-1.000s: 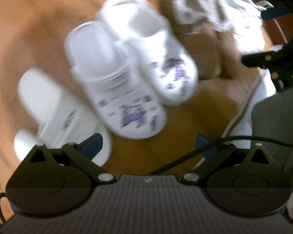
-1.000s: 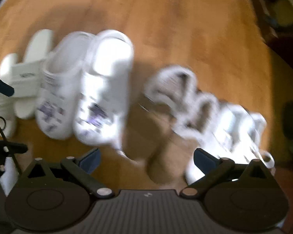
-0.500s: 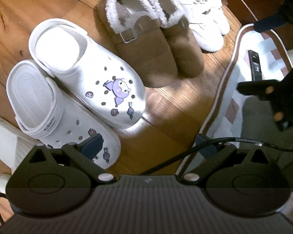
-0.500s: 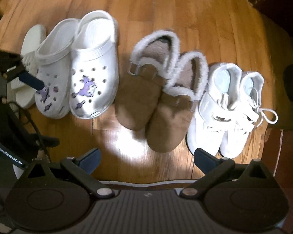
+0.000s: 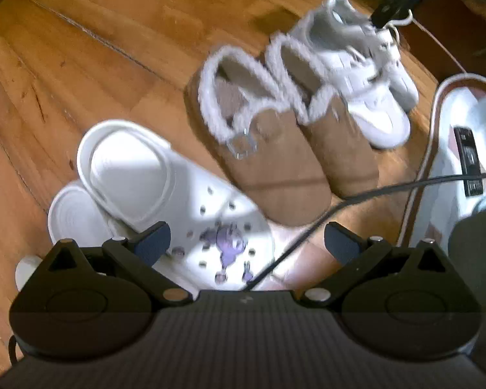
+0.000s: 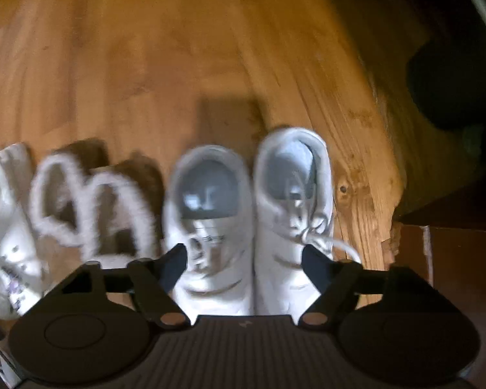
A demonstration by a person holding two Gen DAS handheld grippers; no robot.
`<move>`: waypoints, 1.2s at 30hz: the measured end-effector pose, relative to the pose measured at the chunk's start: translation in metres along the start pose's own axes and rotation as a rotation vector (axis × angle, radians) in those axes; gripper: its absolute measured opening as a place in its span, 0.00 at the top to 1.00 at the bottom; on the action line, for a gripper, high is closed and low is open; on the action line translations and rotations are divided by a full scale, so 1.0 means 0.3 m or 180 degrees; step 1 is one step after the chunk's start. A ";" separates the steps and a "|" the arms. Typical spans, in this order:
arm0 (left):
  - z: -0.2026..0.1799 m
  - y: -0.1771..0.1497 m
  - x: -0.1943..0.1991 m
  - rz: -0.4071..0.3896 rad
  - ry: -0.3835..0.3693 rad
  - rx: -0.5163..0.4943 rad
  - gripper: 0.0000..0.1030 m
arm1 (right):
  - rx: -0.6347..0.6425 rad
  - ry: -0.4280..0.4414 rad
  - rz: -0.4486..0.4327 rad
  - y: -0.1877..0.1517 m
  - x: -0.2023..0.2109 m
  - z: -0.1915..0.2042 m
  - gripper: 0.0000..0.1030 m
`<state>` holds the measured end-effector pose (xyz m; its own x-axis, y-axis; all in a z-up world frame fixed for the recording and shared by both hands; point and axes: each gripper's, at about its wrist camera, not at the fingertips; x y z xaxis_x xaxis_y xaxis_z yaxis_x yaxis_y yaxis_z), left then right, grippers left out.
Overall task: Organize scattered shoes
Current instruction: 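Grasp both white velcro sneakers with the right gripper and lift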
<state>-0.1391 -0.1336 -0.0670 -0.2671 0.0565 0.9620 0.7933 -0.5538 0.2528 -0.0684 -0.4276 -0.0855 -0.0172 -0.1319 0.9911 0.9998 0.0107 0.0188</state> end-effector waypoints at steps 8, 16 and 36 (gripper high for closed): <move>-0.048 0.093 -0.027 -0.0457 -0.0517 -0.0108 0.00 | 0.0388 0.0160 0.0128 0.067 -0.043 -0.061 0.31; -0.119 0.138 -0.037 -0.0542 -0.0718 -0.0134 0.00 | 0.0495 0.0164 0.0205 0.097 -0.086 -0.074 0.28; -0.084 0.136 -0.057 -0.0769 -0.0365 -0.0031 0.00 | 0.0203 0.0094 -0.0549 0.155 -0.255 -0.008 0.71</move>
Point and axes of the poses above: each gripper's, at about its wrist camera, not at the fingertips, and x roughly against the way its jaws point, z to its left, y to its top, and after that the axes turned 15 degrees about y, right-handed
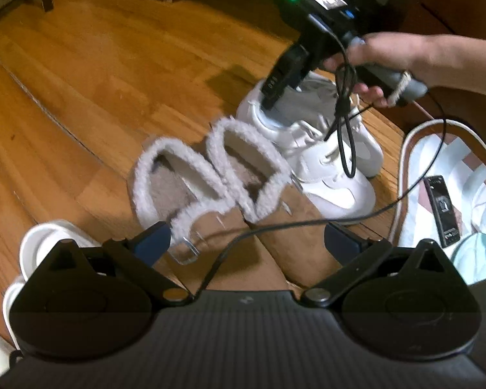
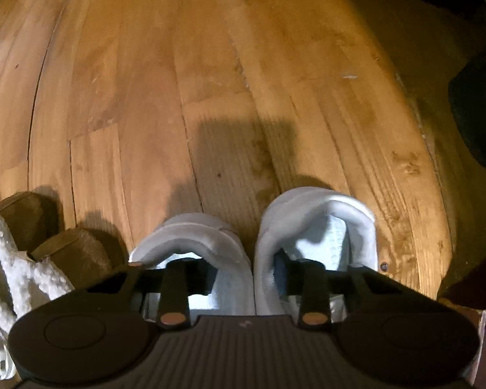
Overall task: Organize scattered shoes
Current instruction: 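Grasp both white velcro sneakers with the right gripper and lift, then carry the sneakers with the right gripper toward the table, set down, open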
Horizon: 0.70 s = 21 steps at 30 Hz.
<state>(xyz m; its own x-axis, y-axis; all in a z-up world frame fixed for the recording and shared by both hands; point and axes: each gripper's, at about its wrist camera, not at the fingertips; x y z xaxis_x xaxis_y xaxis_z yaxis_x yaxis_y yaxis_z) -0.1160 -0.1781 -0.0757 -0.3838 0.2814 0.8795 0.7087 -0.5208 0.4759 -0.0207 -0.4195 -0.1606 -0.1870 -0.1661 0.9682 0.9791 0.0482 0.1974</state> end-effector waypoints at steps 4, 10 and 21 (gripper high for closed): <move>0.033 0.000 -0.005 -0.0053 0.0038 0.0077 0.00 | 0.0051 -0.0105 -0.0248 -0.037 0.036 0.024 0.72; 0.094 -0.018 -0.010 -0.0079 0.0079 0.0224 0.00 | 0.0158 -0.0288 -0.0775 -0.071 0.145 0.052 0.75; 0.188 0.003 -0.036 -0.0441 0.0133 0.0410 0.00 | 0.0445 -0.0250 -0.1288 -0.020 0.256 0.158 0.76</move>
Point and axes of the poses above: each gripper's, at about its wrist camera, not at the fingertips, and x roughly against the way its jaws point, z to its left, y to its top, and after that the axes turned 15 degrees about y, right-handed
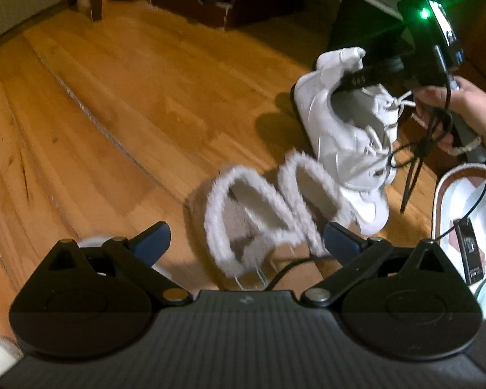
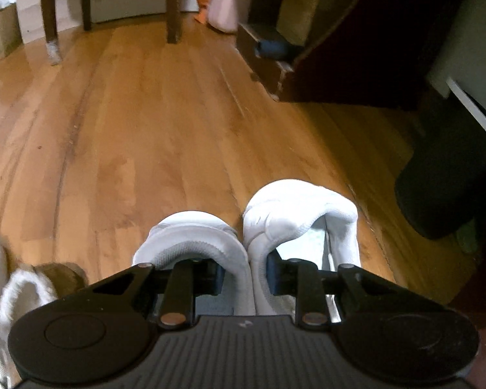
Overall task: Organize scattered shoes
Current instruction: 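Carry the sneakers with the right gripper toward the table, set down, open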
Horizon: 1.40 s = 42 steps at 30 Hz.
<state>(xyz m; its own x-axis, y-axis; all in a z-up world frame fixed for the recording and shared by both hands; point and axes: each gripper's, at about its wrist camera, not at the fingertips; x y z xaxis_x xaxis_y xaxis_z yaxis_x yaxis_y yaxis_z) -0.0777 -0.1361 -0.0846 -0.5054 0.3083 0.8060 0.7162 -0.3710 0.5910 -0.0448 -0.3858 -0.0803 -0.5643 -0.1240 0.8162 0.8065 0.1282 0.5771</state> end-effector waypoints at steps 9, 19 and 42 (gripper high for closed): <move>-0.031 0.166 -0.078 -0.0499 0.0266 -0.0008 0.01 | 0.0290 -0.0039 -0.0269 0.100 -0.016 0.111 0.76; -0.031 0.274 -0.114 -0.0843 0.0538 0.0219 0.01 | 0.0185 0.0112 -0.0950 0.223 0.123 0.103 0.78; 0.499 0.187 -0.021 -0.0848 0.1069 0.0730 0.00 | -0.0121 0.0936 -0.0480 0.645 -0.308 0.523 0.78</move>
Point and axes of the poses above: each gripper's, at about its wrist camera, not at the fingertips, and x roughly against the way its jaws point, z to its left, y to its top, and after that the axes turned 15 degrees about y, right-handed
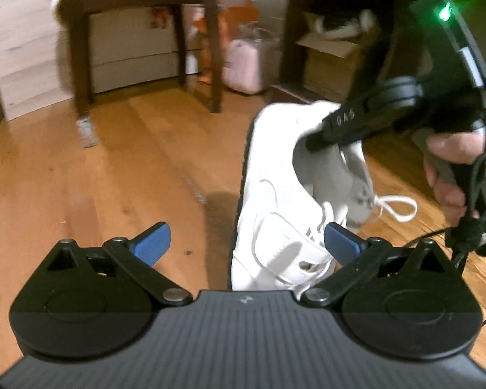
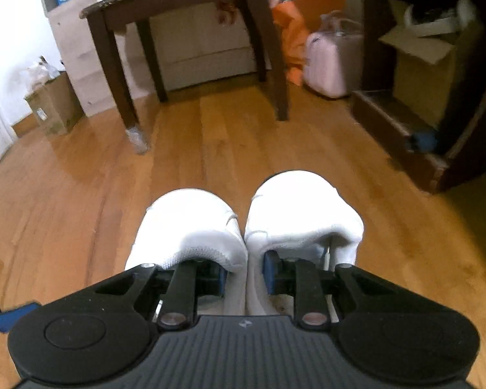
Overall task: Organize scattered shoes
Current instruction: 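Carry the sneakers with the right gripper toward the table, set down, open, then reach the right gripper into the brown fuzzy slippers and grasp them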
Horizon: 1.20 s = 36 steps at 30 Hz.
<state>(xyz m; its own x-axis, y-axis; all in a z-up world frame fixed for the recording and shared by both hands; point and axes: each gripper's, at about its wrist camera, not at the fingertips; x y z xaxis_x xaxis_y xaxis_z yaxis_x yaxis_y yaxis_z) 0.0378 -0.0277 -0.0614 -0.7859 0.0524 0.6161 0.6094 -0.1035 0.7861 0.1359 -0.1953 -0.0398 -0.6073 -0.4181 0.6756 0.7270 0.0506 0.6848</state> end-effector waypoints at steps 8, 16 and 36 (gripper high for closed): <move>0.090 0.003 -0.150 0.0323 0.0118 0.0024 0.00 | -0.0077 0.0174 -0.0134 0.079 -0.134 0.025 0.23; 0.023 -0.008 -0.255 0.0685 0.0052 0.0000 0.00 | -0.0736 0.0277 0.0377 -0.041 -0.108 -0.154 0.25; -0.090 -0.041 -0.221 0.1348 0.0100 -0.0178 0.00 | -0.0748 0.0576 0.1107 -0.151 -0.026 -0.013 0.25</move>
<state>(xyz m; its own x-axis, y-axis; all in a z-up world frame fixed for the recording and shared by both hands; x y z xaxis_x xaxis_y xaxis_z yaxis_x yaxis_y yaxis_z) 0.0796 -0.0567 -0.1133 -0.4708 -0.0364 0.8815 0.8731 -0.1631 0.4595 0.1090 -0.1977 -0.0771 -0.2635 -0.5654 0.7816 0.9435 0.0176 0.3309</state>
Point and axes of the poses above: each gripper's, at about its wrist camera, not at the fingertips, and x roughly against the way its jaws point, z to its left, y to its top, and after that the axes turned 15 degrees about y, right-handed
